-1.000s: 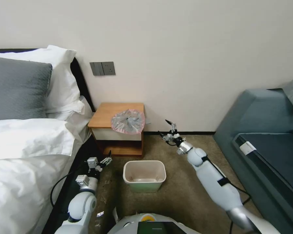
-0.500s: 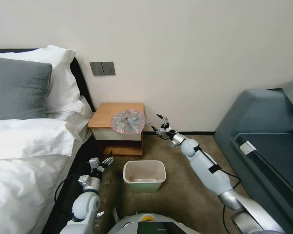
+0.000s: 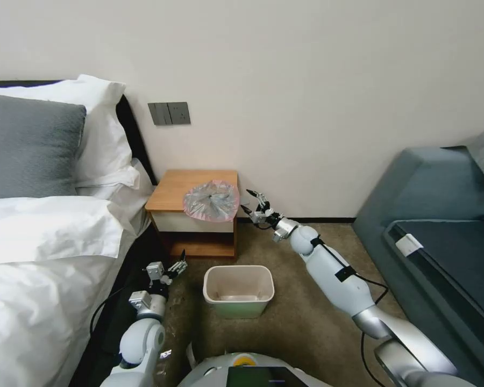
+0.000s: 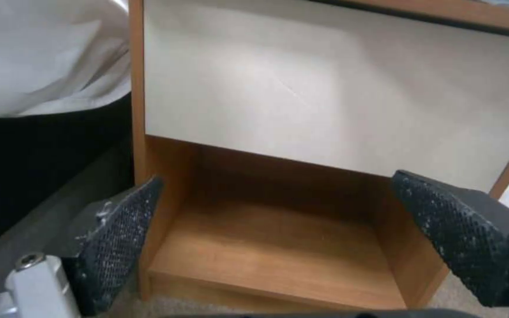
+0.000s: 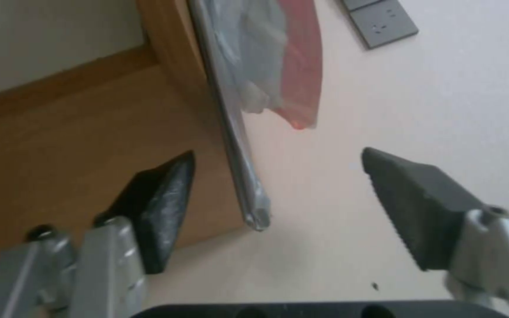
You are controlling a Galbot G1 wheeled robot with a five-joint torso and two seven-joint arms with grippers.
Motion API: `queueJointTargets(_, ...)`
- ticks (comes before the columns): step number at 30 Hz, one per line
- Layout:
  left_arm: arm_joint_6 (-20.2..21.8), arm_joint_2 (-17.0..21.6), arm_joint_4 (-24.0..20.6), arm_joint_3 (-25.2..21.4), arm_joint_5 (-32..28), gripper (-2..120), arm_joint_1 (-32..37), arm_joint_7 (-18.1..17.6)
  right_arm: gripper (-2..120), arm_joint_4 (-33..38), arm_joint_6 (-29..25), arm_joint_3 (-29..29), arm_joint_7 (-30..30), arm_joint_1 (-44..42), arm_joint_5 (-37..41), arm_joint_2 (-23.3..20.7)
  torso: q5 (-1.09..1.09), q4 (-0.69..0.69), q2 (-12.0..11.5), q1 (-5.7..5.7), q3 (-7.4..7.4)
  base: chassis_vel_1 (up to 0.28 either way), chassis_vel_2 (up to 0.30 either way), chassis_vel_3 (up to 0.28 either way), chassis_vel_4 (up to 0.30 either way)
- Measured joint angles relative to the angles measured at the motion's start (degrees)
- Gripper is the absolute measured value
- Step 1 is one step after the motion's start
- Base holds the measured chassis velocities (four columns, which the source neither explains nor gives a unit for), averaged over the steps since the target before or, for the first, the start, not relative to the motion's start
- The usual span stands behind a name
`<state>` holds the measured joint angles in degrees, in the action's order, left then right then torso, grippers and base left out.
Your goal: Pick up the garbage bag from the table and place it over the trash can.
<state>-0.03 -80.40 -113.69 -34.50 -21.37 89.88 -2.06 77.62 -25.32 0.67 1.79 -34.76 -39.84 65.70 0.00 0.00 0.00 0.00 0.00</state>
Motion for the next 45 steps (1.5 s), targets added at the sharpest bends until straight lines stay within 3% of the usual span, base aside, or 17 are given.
queueJointTargets(4,0.0,0.0,0.0,0.0,0.0,99,0.0,-0.1,63,0.0,0.0,0.4,0.0,0.0,0.0,0.0,0.00,-0.01,0.0,0.00,0.00,0.000,0.000,0.000,0.000)
queueJointTargets(7,0.0,0.1,-0.3,0.0,0.0,99,-0.1,-0.2,45,-0.2,0.1,0.9,0.1,0.0,0.1,0.3,0.00,0.00,0.0,0.00,0.00,0.000,0.000,0.000,0.000)
queueJointTargets(21,0.1,0.1,-0.6,-0.3,0.0,99,0.1,-0.2,0,-0.2,0.2,1.5,0.3,0.0,0.3,0.3,0.00,0.00,0.0,0.00,0.00,0.000,0.000,0.000,0.000)
queueJointTargets(32,0.1,0.0,-0.3,-1.4,-0.1,99,-0.6,-0.2,0,2.0,1.1,1.2,0.4,-1.0,1.4,-0.4,0.01,0.01,0.0,0.00,0.00,0.000,0.000,0.000,0.000)
queueJointTargets(45,0.1,0.3,2.0,-4.0,-1.3,99,-3.2,-1.1,0,19.6,8.9,-2.7,0.3,-14.1,8.9,-4.9,-0.01,0.01,0.0,0.00,-0.01,0.000,0.000,0.000,0.000)
